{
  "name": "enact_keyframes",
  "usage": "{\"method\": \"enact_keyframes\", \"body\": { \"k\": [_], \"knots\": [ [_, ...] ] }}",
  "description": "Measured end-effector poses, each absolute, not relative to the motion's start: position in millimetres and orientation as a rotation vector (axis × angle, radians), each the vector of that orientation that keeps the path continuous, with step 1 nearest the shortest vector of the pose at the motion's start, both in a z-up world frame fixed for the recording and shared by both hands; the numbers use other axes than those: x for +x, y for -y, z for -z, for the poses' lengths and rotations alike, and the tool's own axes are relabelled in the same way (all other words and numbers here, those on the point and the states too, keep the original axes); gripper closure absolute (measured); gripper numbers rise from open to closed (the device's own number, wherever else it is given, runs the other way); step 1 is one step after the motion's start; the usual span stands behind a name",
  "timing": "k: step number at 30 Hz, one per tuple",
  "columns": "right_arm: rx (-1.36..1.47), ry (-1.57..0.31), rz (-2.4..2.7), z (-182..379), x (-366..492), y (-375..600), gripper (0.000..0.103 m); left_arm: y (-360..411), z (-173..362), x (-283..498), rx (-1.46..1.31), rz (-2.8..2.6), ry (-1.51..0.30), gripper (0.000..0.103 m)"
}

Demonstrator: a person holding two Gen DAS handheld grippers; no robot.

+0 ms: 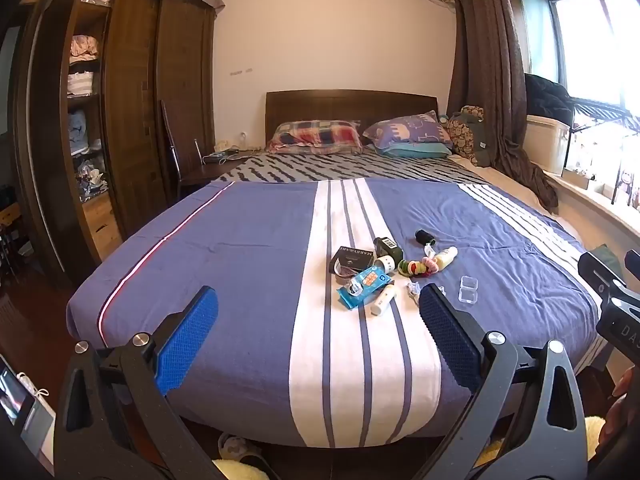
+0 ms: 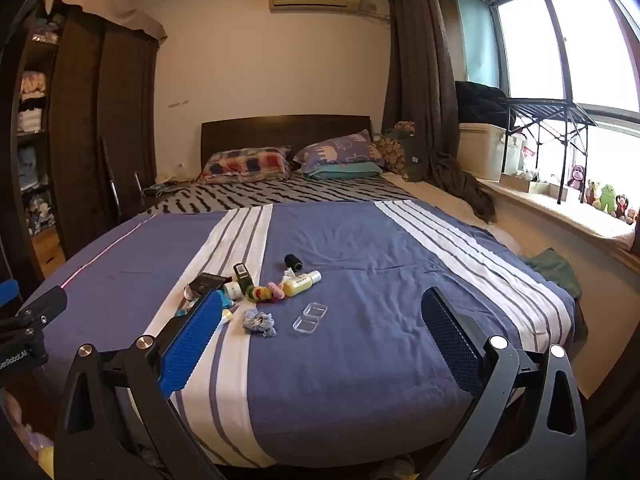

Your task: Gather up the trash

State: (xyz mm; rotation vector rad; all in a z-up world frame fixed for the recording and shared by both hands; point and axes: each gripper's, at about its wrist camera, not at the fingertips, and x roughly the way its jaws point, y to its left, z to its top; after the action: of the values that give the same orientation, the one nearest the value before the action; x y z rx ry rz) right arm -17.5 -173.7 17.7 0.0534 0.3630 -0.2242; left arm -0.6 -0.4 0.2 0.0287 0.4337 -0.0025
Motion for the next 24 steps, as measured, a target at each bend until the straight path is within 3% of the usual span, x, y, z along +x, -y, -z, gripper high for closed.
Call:
{"method": "enact_keyframes", "body": {
  "k": [24],
  "knots": [
    [0.062, -0.347, 0.204, -23.3, -24.4, 172.5, 0.003, -2.3, -9.9, -10.6, 0.008, 0.006, -0.412, 0.008]
  ]
}}
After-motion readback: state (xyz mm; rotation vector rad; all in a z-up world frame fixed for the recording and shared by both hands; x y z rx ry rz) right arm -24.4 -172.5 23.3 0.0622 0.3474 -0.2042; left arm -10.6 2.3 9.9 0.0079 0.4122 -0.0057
